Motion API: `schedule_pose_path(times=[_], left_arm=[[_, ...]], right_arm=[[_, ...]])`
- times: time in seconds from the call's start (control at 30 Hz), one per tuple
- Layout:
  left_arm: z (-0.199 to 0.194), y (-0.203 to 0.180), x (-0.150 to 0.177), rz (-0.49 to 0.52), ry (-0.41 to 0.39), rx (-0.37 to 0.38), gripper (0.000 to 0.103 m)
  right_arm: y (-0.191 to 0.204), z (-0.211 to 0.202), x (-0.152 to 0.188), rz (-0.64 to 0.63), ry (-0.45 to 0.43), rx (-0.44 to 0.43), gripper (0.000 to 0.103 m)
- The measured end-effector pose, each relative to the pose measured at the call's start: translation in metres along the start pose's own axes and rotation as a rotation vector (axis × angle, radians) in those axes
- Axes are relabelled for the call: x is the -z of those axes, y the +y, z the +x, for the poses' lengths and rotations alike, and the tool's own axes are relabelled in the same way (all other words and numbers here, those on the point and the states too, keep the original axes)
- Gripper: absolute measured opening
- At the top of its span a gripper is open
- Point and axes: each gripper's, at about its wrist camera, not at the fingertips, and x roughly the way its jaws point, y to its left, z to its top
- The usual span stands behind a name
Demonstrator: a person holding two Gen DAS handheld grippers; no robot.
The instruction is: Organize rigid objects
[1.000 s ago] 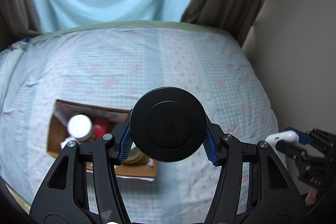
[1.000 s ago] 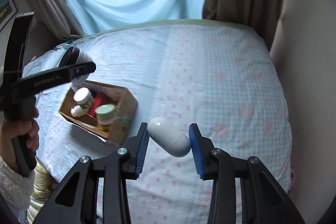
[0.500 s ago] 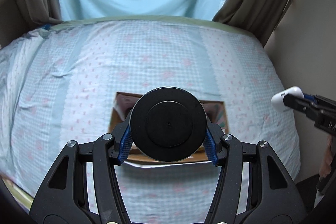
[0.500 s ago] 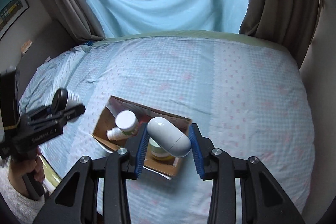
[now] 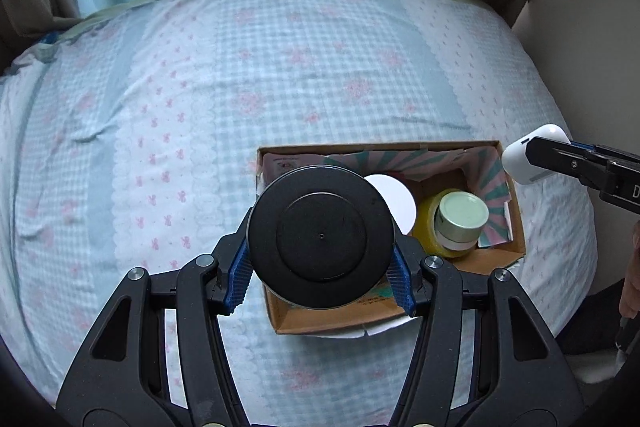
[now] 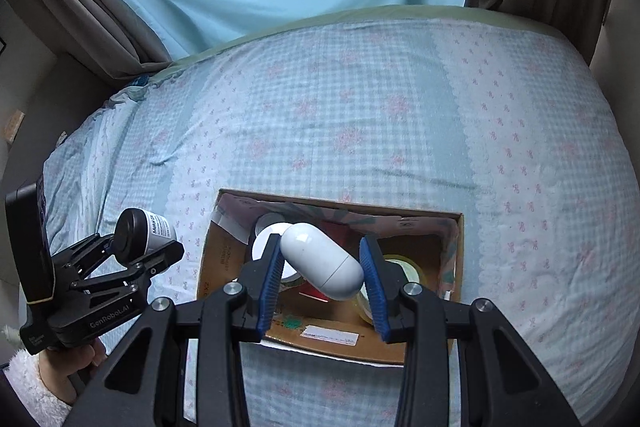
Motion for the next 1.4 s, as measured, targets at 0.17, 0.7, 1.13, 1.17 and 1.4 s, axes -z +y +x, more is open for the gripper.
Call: schedule_pose_path(times=[0.17, 0.7, 1.13, 1.17, 1.4], left_arm=[[0.04, 0.0, 0.001, 0.06, 0.06, -0.002, 0.053], [0.087, -0.019, 0.024, 0.188, 0.135, 0.021, 0.076], [0.056, -0.024, 0.042, 0.13, 0.078, 0.06, 0.103], [0.053, -0.024, 0.042, 0.126, 0.072, 0.058, 0.103], [0.013, -0.029, 0.045, 0.103, 0.003, 0.056, 0.103]], right_arm=[[-0.01, 0.046, -0.005, 0.027, 0.057, 0.023, 0.036], [-0.035, 0.136, -0.003, 0.01, 0.183, 0.052, 0.038], [-0.047, 0.131, 0.011, 0.079, 0.198, 0.073, 0.1], [-0.047, 0.128, 0.012, 0.082, 0.194, 0.072, 0.1], [-0.038, 0.087, 0.024, 0.084, 0.138, 0.062, 0.1]])
